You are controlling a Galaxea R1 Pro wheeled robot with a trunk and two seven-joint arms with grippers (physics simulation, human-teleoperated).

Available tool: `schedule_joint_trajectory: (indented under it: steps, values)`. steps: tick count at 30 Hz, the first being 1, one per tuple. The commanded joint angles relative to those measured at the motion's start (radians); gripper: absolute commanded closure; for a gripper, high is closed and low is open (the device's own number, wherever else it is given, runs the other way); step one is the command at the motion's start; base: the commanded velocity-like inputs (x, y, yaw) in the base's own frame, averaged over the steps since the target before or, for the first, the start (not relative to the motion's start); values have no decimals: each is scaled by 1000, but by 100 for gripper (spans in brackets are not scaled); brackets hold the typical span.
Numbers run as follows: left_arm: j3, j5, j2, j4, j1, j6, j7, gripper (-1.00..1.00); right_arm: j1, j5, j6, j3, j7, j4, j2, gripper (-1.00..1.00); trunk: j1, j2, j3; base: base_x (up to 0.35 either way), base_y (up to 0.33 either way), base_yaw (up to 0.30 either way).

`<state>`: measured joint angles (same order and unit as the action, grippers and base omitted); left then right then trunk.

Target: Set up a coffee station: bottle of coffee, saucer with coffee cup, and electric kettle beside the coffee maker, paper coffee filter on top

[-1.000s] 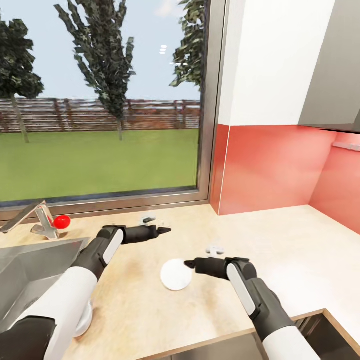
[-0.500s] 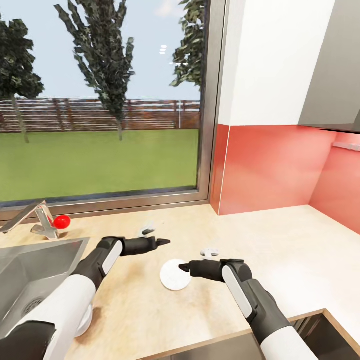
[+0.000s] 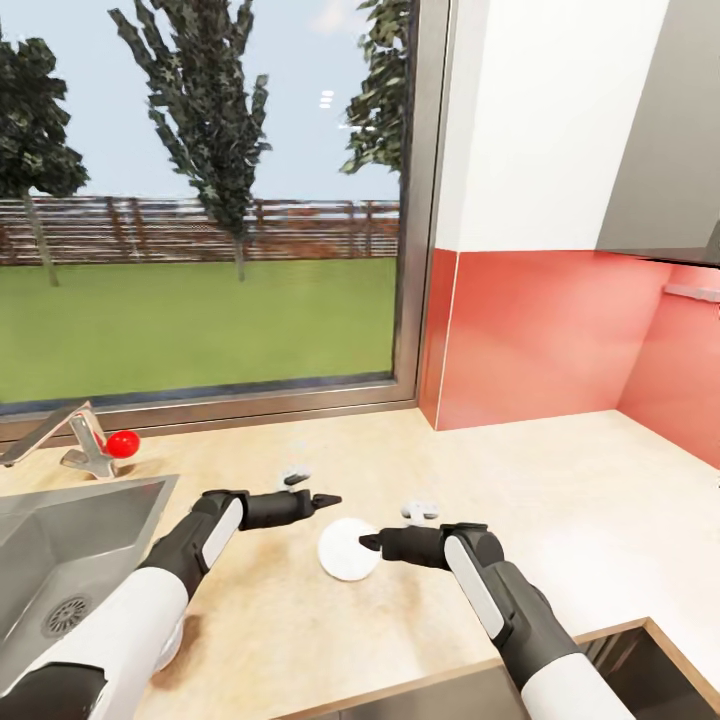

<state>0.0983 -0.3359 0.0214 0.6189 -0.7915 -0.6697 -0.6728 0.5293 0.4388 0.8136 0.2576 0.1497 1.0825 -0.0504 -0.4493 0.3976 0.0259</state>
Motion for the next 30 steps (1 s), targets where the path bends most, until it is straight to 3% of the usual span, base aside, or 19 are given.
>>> schedule_joint_trajectory:
  steps: [1,12,21,26,30]
  values:
    - [4,-9,0,1,-1,-6,14,-100,1,-6,4,-1,5,0,0,-100,-1,2,2,0,-162,0]
    - [4,-11,-2,1,0,-5,35,-100,1,-6,4,0,6,-5,-2,-100,-1,2,2,0,-235,0]
    - [3,-11,1,-11,13,-5,35,-100,1,-6,4,2,7,-13,-4,-100,-1,2,2,0,-44,0]
    - [-7,-8,13,-14,29,-4,36,-100,0,-6,4,4,11,-67,-35,-100,-1,2,2,0,-3,0]
    - [-24,-11,49,-14,44,10,35,-100,1,-6,3,5,13,-98,-64,-100,-1,2,2,0,0,0]
